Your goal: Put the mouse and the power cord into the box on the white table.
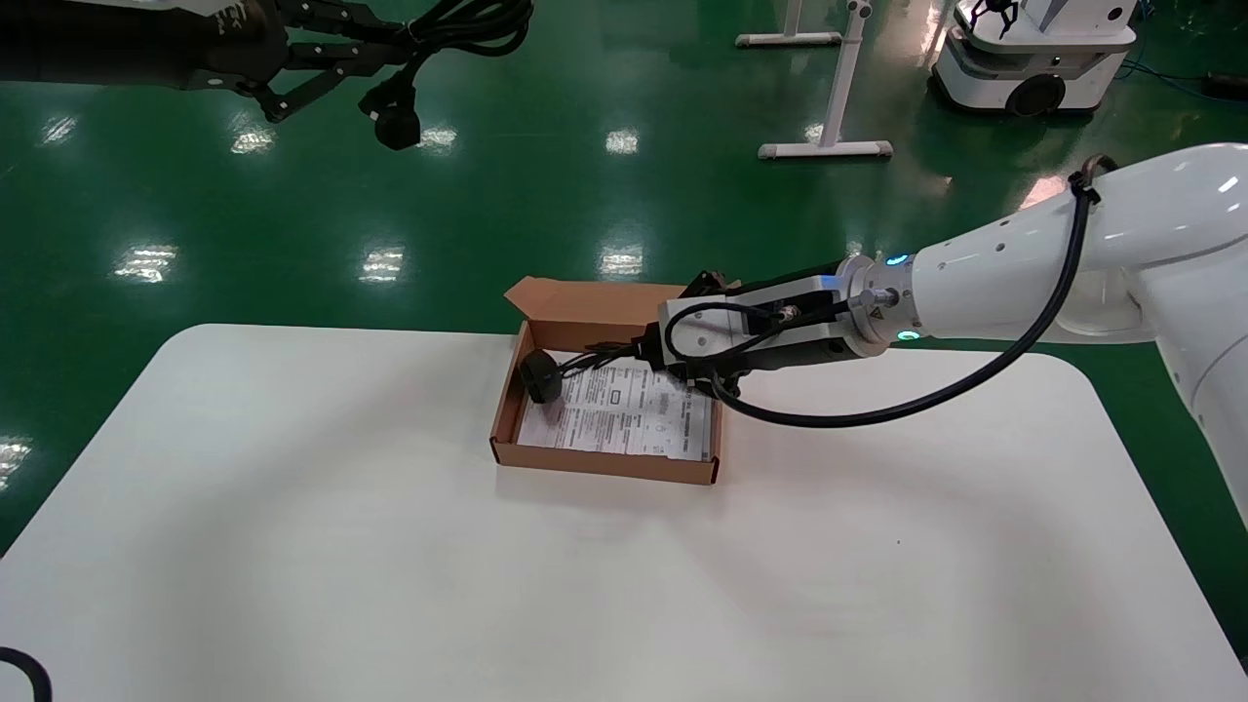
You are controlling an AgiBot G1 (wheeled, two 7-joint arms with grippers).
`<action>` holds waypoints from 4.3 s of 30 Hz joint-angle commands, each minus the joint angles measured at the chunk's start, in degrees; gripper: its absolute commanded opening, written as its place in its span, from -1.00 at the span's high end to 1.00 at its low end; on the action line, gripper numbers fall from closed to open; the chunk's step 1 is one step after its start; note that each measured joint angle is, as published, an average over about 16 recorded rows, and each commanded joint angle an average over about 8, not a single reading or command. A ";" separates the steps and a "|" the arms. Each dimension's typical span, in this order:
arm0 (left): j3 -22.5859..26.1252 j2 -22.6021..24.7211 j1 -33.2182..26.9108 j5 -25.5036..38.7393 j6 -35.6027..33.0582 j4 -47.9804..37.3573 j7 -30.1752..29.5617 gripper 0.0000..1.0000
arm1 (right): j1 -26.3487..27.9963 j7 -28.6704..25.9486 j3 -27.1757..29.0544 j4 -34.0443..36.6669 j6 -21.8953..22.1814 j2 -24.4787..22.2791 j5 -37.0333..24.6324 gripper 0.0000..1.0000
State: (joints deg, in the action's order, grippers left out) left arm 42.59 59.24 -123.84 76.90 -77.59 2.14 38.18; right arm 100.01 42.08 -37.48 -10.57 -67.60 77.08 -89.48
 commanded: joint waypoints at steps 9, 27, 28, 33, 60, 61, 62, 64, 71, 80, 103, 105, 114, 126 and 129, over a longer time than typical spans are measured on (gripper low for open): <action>0.25 1.09 0.44 0.32 -1.28 -0.74 0.46 1.00 | 0.11 -0.09 -0.57 0.04 0.14 -0.12 0.68 -1.00; -1.51 14.21 14.38 -2.22 11.51 -3.32 0.07 1.00 | 8.85 -3.79 -0.18 5.21 2.26 -12.70 0.53 -1.00; -1.51 14.80 15.15 -2.20 11.79 -3.25 0.18 1.00 | 9.20 -3.87 -0.34 5.40 2.49 -13.33 0.24 -1.00; -0.74 16.55 18.17 -1.07 11.52 -2.48 1.28 1.00 | 10.16 -4.04 -0.89 6.07 2.98 -15.43 -0.70 -1.00; 3.31 17.39 20.02 4.31 10.10 1.31 6.25 -1.00 | 9.13 -3.97 -1.48 6.44 1.52 -16.08 -1.47 -1.00; 3.32 17.39 20.02 4.30 10.10 1.31 6.25 -1.00 | 9.08 -3.99 -1.45 6.46 1.50 -16.11 -1.42 -1.00; 3.34 17.39 20.02 4.29 10.10 1.31 6.25 -1.00 | 9.00 -4.02 -1.38 6.48 1.51 -16.15 -1.33 -1.00; 3.36 17.39 20.02 4.27 10.10 1.32 6.24 -1.00 | 8.78 -3.91 -1.07 6.46 1.54 -16.35 -0.87 -1.00; 2.83 16.59 20.95 3.52 9.74 2.77 5.15 -1.00 | 7.27 -4.60 0.54 5.16 1.21 -17.65 1.70 -1.00; -1.25 10.93 26.75 -1.81 7.26 12.37 -2.38 -1.00 | 0.92 -11.23 3.45 -4.34 -1.50 -21.06 8.07 -1.00; -12.81 -5.11 42.96 -16.97 0.25 39.32 -23.62 -1.00 | -17.03 -30.21 11.67 -31.10 -9.07 -30.64 26.10 -1.00; -13.82 -6.52 44.38 -18.30 -0.36 41.68 -25.48 -1.00 | -18.61 -31.87 12.39 -33.44 -9.73 -31.48 27.69 -1.00; -18.31 -12.75 50.68 -24.19 -3.09 52.15 -33.73 -1.00 | -25.58 -39.24 15.58 -43.84 -12.67 -35.20 34.69 -1.00; -24.31 -21.08 59.10 -32.07 -6.73 66.16 -44.77 -1.00 | -34.91 -49.10 19.85 -57.75 -16.60 -40.18 44.07 -1.00; -25.55 -22.80 60.84 -33.70 -7.48 69.05 -47.05 -1.00 | -36.84 -51.14 20.73 -60.62 -17.41 -41.20 46.01 -1.00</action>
State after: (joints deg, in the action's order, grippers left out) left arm 17.21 36.69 -63.24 43.41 -84.99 70.80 -8.40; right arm 63.44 -8.64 -16.88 -70.78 -84.91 36.03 -43.73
